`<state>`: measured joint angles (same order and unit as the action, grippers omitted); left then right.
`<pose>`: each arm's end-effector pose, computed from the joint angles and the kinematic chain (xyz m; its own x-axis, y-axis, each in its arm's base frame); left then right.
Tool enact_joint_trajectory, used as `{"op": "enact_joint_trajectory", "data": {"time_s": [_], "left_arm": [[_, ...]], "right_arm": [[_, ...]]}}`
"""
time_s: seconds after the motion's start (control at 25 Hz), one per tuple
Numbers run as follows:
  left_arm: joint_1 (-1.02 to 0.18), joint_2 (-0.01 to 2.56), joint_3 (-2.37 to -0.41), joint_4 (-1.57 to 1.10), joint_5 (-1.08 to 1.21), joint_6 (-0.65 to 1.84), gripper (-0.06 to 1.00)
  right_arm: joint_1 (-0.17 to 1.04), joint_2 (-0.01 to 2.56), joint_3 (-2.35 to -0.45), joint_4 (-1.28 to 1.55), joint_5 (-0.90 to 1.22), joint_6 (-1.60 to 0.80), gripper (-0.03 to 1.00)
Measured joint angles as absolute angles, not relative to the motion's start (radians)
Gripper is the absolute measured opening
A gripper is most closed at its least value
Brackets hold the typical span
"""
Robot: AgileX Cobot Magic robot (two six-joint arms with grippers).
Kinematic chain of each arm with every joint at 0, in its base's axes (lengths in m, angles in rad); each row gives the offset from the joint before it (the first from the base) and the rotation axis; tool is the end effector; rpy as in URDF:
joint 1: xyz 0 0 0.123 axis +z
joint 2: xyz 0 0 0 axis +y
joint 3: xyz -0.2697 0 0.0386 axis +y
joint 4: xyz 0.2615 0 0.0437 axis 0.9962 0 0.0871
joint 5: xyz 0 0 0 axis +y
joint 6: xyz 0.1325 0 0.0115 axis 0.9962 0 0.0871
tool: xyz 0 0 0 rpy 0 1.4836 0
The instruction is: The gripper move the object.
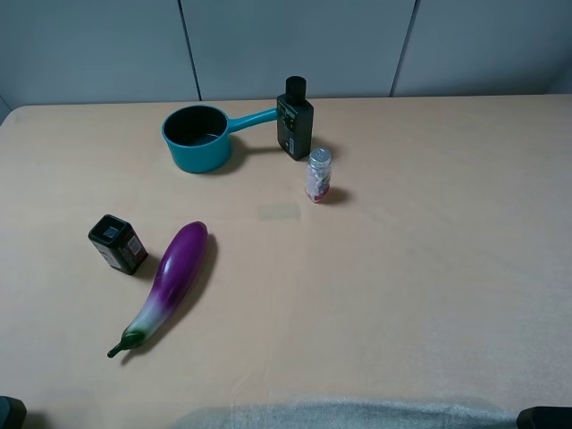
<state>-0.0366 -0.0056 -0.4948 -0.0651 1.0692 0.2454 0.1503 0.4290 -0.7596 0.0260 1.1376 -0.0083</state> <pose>0.0559 -0.0096 0.2624 -0.4331 0.2281 -0.8720 0.1832 0.9695 0.1626 0.1022 0.0187 0.3088 -0.6521 -0.0961 -0.7520 -0.1655 0.9860 0.0175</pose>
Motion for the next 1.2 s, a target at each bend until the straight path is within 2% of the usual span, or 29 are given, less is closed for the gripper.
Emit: {"op": "enact_joint_trajectory", "data": {"time_s": [0.68, 1.2], "left_arm": [[-0.037, -0.006, -0.495, -0.065, 1.069, 0.245, 0.90], [-0.037, -0.006, -0.495, -0.065, 1.069, 0.245, 0.90]], "right_arm": [[0.023, 0.002, -0.511, -0.018, 1.036, -0.008, 0.69], [0.009, -0.006, -0.493, -0.019, 1.028, -0.008, 0.69]]}}
